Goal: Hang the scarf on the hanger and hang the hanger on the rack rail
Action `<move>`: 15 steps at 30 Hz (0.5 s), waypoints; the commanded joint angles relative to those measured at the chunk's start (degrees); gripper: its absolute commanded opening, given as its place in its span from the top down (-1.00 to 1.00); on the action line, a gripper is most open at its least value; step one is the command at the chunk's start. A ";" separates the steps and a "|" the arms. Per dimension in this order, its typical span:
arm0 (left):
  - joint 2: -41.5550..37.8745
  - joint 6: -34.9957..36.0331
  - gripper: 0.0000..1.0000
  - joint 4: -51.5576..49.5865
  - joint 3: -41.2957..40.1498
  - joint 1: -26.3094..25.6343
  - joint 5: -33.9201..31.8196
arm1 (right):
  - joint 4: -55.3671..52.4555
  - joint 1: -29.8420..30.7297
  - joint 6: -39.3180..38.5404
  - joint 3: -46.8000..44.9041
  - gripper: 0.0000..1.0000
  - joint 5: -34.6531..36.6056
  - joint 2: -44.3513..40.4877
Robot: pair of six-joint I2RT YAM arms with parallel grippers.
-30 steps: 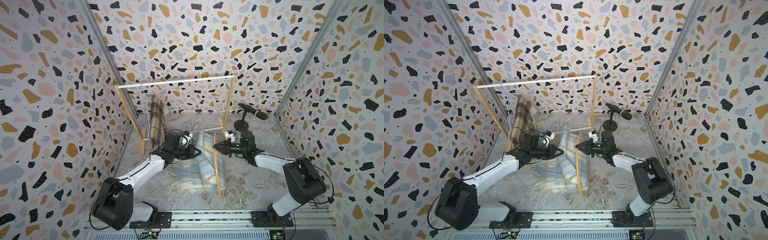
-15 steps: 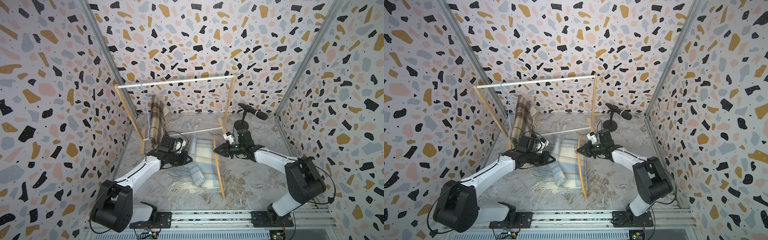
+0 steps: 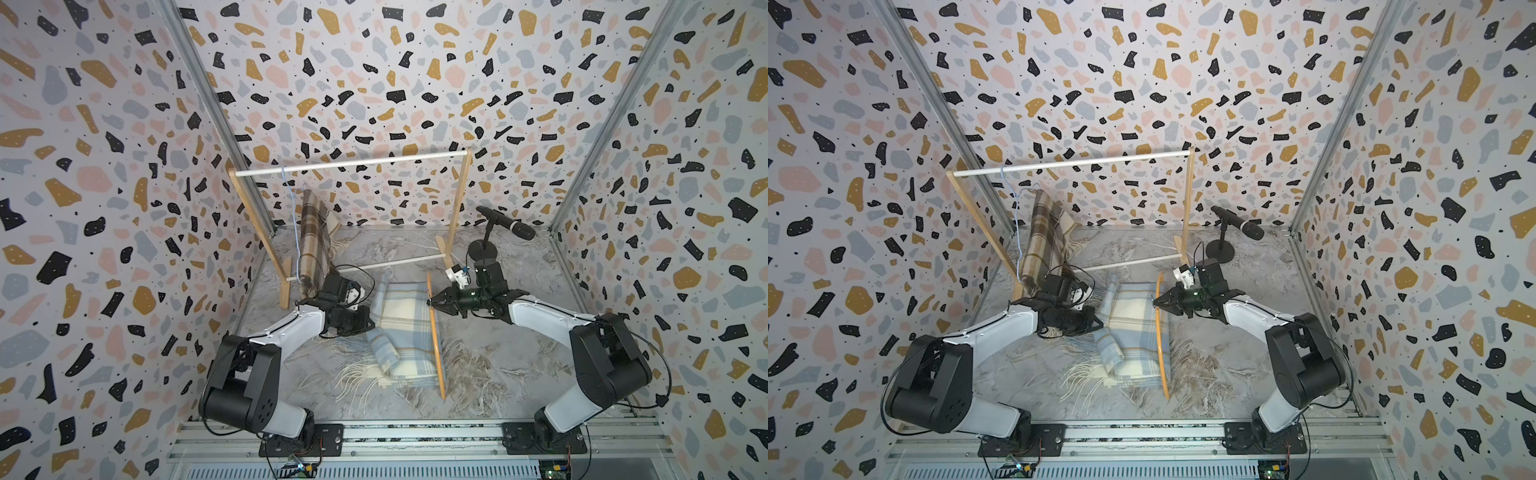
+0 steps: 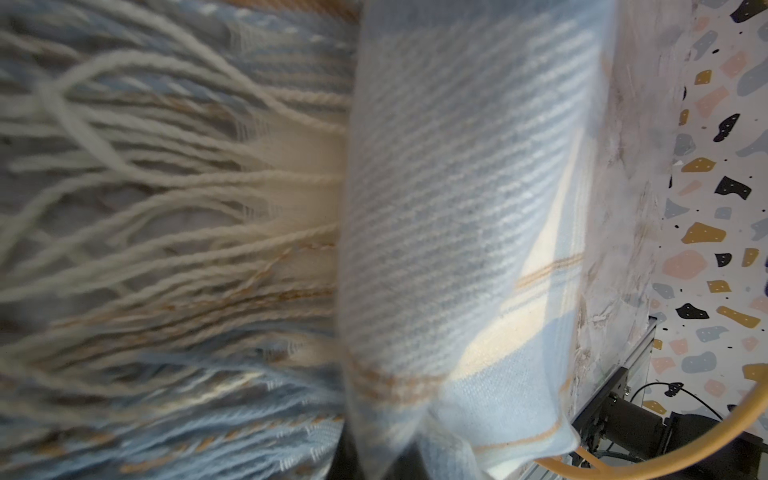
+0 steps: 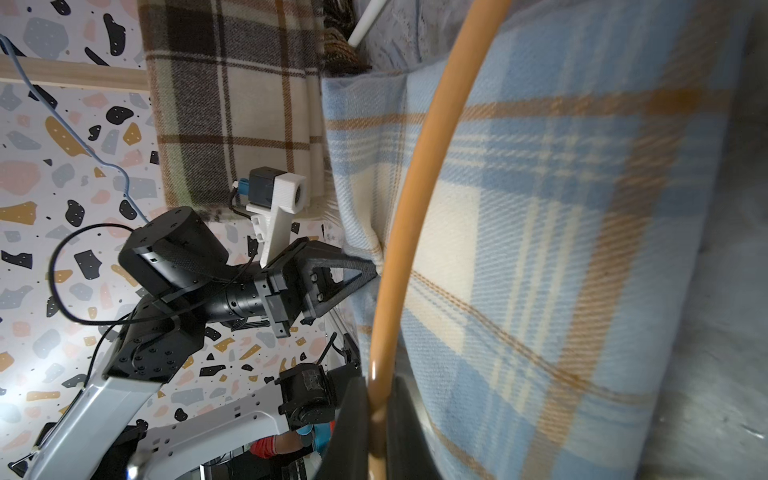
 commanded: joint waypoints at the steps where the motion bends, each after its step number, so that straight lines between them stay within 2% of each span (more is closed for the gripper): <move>1: 0.40 1.47 0.99 -0.79 -0.11 1.38 -4.87 | 1.03 -0.85 1.03 1.45 1.00 -0.37 -2.83; 6: 0.33 1.00 0.66 -1.10 -0.98 1.71 -8.42 | 4.37 -1.12 5.22 1.24 1.00 -1.59 -4.07; 15: -2.29 -0.06 0.57 -1.52 -1.57 2.26 -11.63 | 5.98 -1.29 10.86 2.57 1.00 -1.95 -6.71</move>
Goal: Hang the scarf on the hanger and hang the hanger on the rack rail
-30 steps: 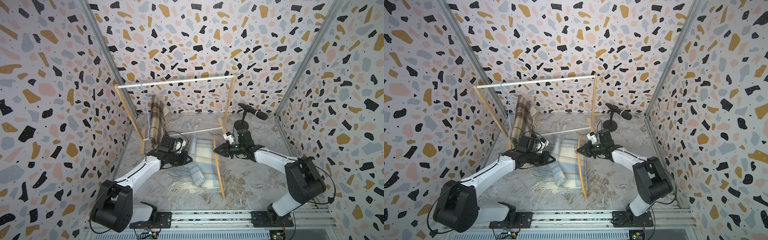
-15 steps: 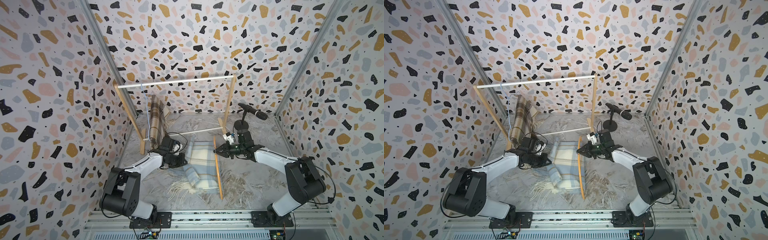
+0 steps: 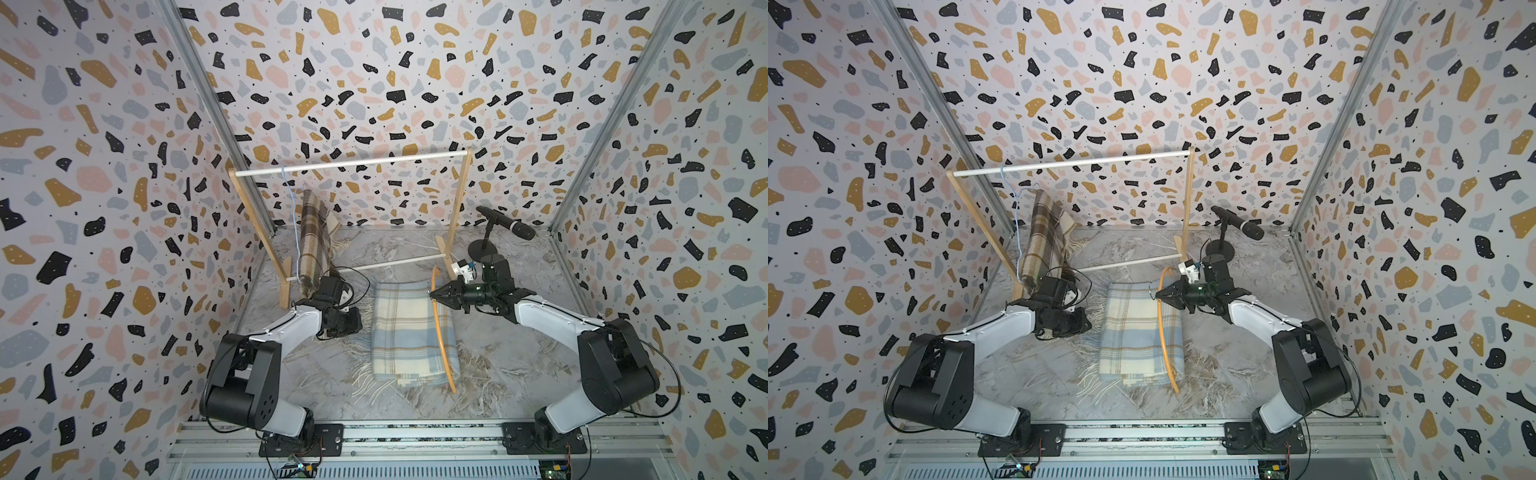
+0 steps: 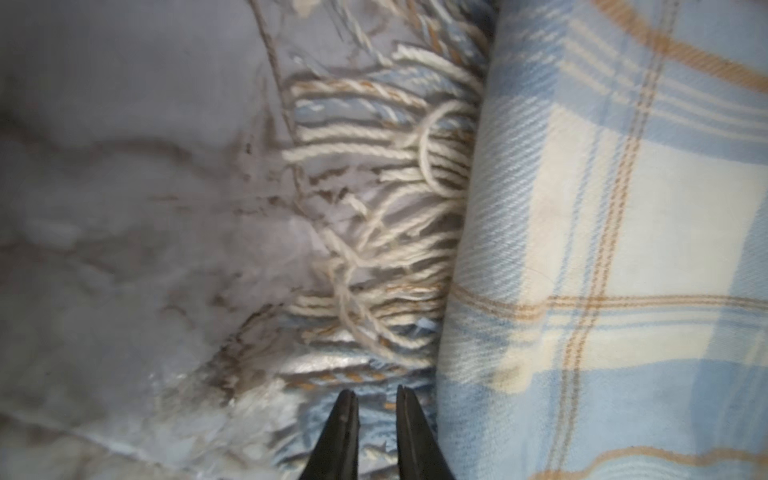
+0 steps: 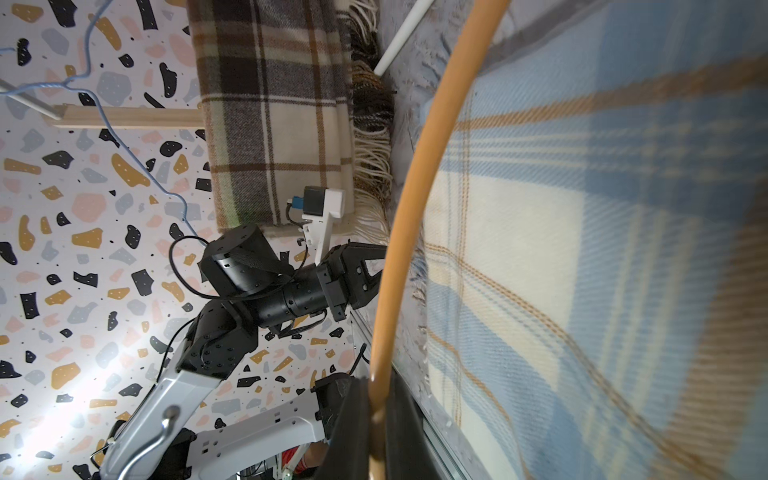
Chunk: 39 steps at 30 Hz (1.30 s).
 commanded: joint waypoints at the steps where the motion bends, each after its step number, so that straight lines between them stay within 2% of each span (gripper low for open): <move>1: -2.58 -0.02 0.56 -0.52 -0.12 0.21 -1.53 | 3.19 0.00 3.85 2.84 1.00 -0.94 -3.83; 4: -4.99 -0.45 0.52 -0.34 0.30 0.21 0.41 | 3.25 0.00 5.75 4.18 1.00 -0.54 -5.19; 9: -12.50 -1.97 0.33 0.66 1.52 0.12 7.09 | 1.96 -0.34 9.56 7.45 1.00 1.43 -6.91; 14: -21.29 -4.89 0.10 0.63 4.88 -0.84 16.82 | -0.59 -0.74 12.62 11.85 1.00 3.34 -7.55; 18: -27.57 -9.73 -0.13 2.39 8.39 -2.72 23.39 | -2.55 -1.05 14.27 17.04 1.00 4.43 -7.18; 22: -30.24 -16.17 -0.28 8.33 10.97 -7.66 25.33 | -0.62 -1.05 18.17 19.97 1.00 4.89 -6.44; 25: -29.61 -18.49 -0.31 11.27 13.28 -12.43 24.08 | -0.17 -1.05 19.66 21.66 1.00 5.42 -6.33; 30: -25.01 -17.54 -0.33 12.92 17.88 -19.29 21.21 | -1.45 -1.10 19.80 24.55 1.00 6.52 -6.55; 39: -14.51 -15.82 -0.27 15.20 23.80 -26.23 18.94 | 1.62 -1.05 22.15 24.53 1.00 8.45 -7.52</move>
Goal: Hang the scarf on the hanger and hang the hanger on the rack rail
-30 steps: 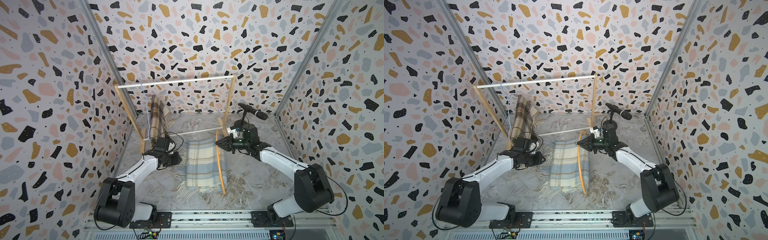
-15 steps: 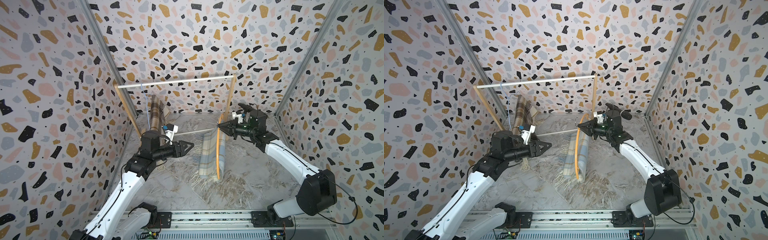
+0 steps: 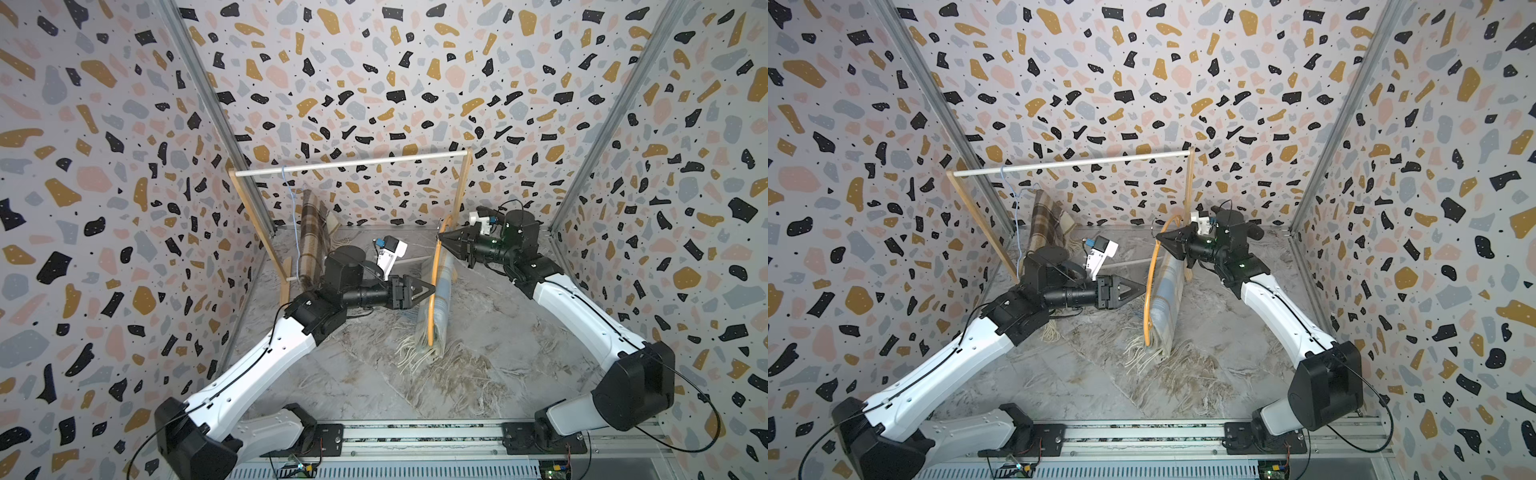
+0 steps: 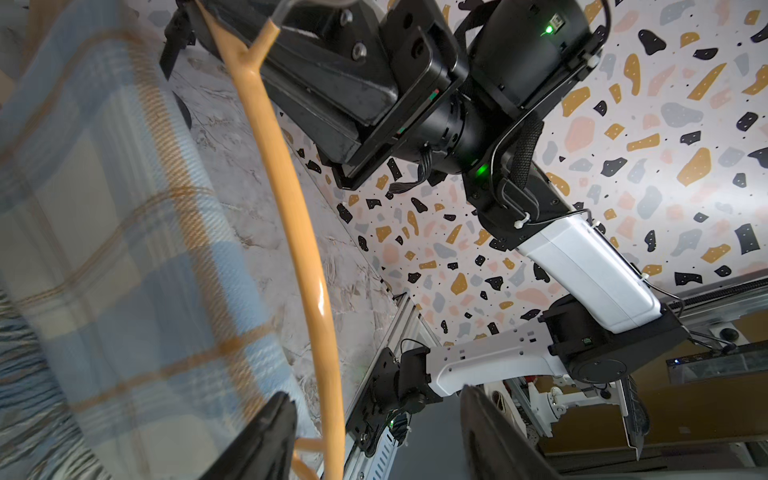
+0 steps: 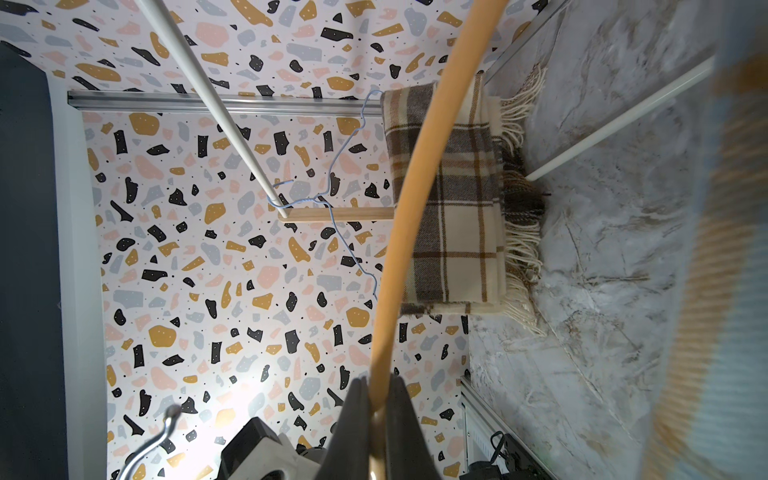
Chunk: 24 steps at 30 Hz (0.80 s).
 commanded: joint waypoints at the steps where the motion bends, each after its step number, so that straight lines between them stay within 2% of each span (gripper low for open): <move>1: 2.35 0.53 -0.23 4.83 3.03 -1.93 -0.64 | 5.76 -0.18 1.88 2.35 1.00 0.22 -2.81; 5: 5.40 -0.36 -0.04 6.90 4.28 -3.33 -0.21 | 8.14 -0.18 3.62 1.88 1.00 -0.27 -2.68; 8: 6.19 -1.23 0.25 7.63 4.85 -3.44 0.04 | 8.70 -0.18 3.39 1.70 1.00 -0.39 -2.96; 13: 5.54 -4.34 0.81 10.31 4.85 -3.43 -0.16 | 4.56 -0.18 -1.69 1.89 1.00 0.72 -4.25; 16: 4.59 -6.88 1.00 11.61 4.84 -3.39 -1.31 | 0.03 -0.18 -7.37 2.73 0.99 1.43 -5.36; 19: 3.19 -7.77 1.00 11.60 5.16 -3.44 -3.57 | -6.68 -0.18 -15.38 4.60 0.71 2.54 -6.75; 24: 1.68 -7.83 1.00 10.84 6.50 -3.31 -6.94 | -23.88 -0.18 -34.15 8.29 0.20 8.41 -10.67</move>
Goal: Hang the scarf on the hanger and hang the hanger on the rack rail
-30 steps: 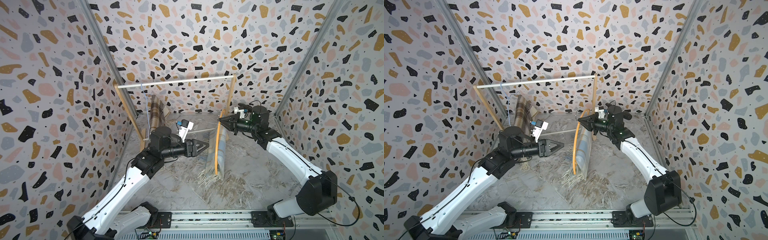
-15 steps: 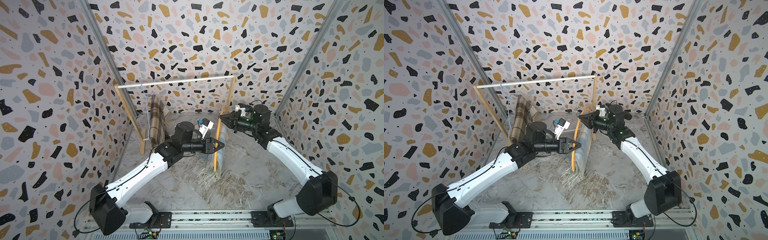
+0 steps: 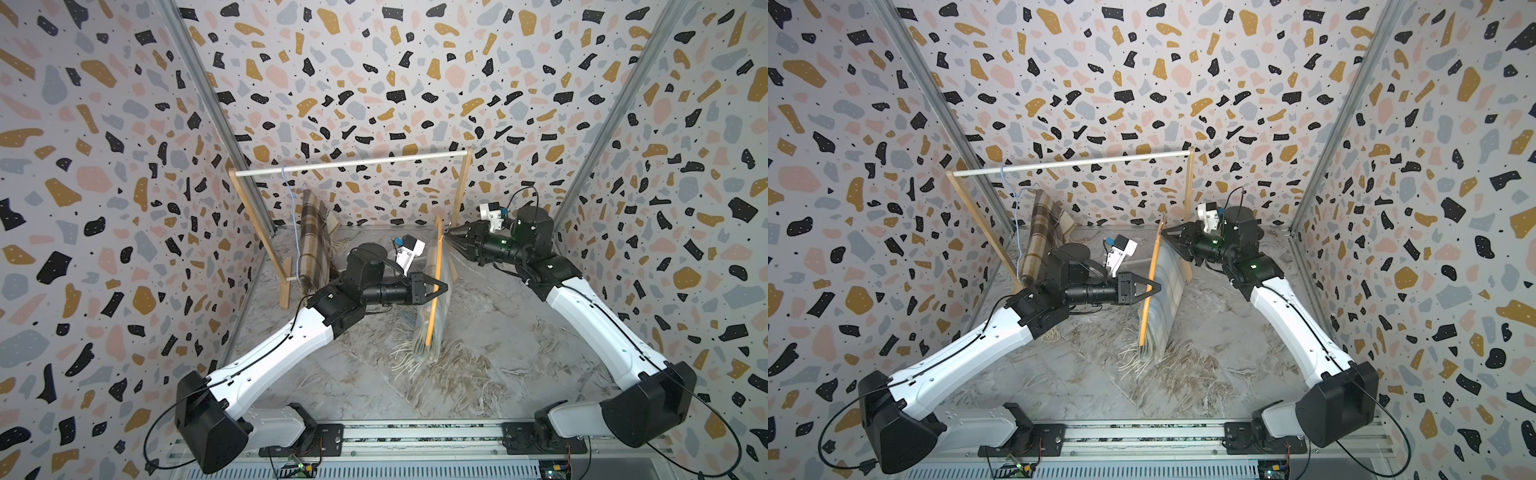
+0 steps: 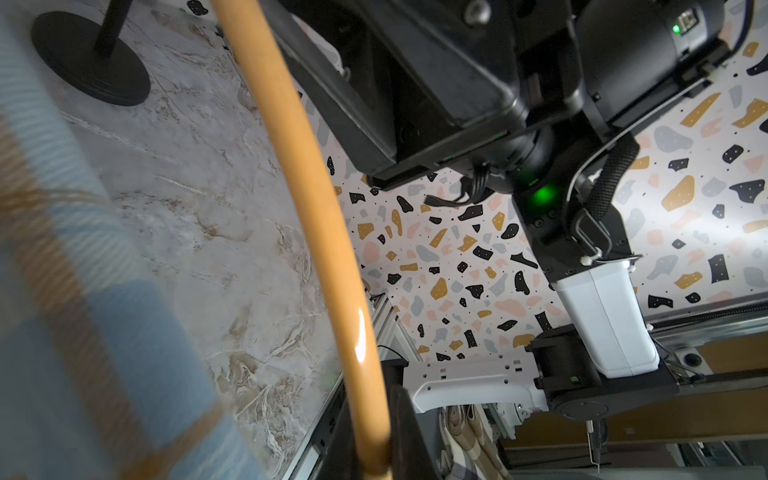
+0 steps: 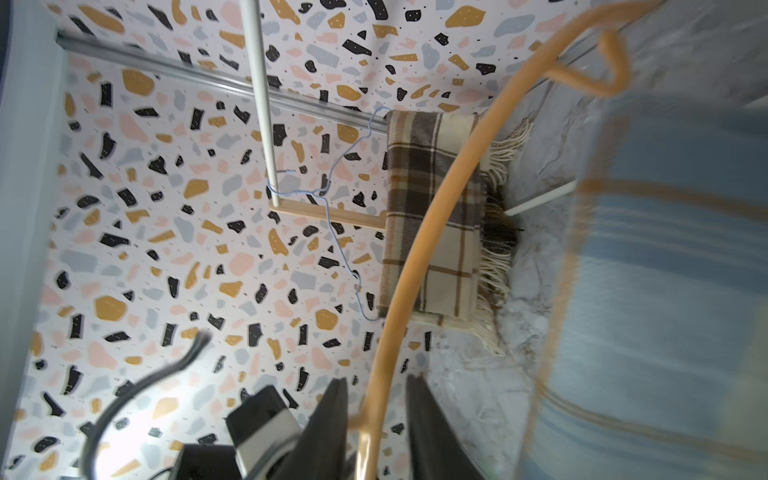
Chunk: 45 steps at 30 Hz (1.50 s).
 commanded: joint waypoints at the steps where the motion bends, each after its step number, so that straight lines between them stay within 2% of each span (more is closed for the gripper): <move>1: -2.82 0.43 1.00 6.82 4.26 0.44 -3.99 | -11.79 -0.20 -18.41 3.37 0.07 5.45 -5.96; 3: -2.97 0.48 1.00 6.75 5.28 0.49 -4.88 | -13.29 -0.22 -23.70 1.69 -0.20 8.58 -8.95; 6: -2.56 0.56 1.00 6.46 7.16 0.63 -5.43 | -12.37 -0.22 -29.80 -3.26 -0.38 10.38 -13.16; 9: -2.31 0.48 1.00 6.67 8.84 0.67 -6.13 | -7.85 -0.22 -35.77 -8.43 -0.39 7.84 -16.95; 11: -2.31 0.47 1.00 7.62 9.59 0.69 -6.80 | -1.09 -0.14 -39.05 -14.07 -0.39 4.40 -19.95; 15: -1.97 -3.06 1.00 10.71 10.59 0.67 -7.24 | 22.30 -0.07 -39.10 -28.87 -0.41 -2.01 -24.54; 18: -1.73 -4.56 1.00 12.61 11.01 0.67 -7.61 | 34.31 0.72 -37.93 -34.98 -0.41 -5.25 -24.20; 24: -1.52 -5.53 1.00 13.76 11.91 0.67 -9.01 | 42.29 3.92 -43.14 -38.01 -0.43 -9.32 -21.35; 31: -1.20 -6.41 1.00 14.22 12.25 0.67 -9.54 | 49.37 6.74 -43.88 -40.47 -0.47 -11.97 -18.22; 34: -1.10 -6.51 1.00 14.33 12.25 0.67 -9.56 | 48.66 7.84 -44.91 -39.95 -0.41 -12.01 -16.61; 39: -1.07 -6.64 1.00 14.34 11.96 0.67 -9.42 | 48.77 8.71 -44.27 -38.12 -0.09 -11.82 -13.24; 45: -0.99 -6.86 1.00 14.65 11.09 0.67 -9.91 | 52.24 9.77 -41.08 -36.56 0.17 -12.45 -9.66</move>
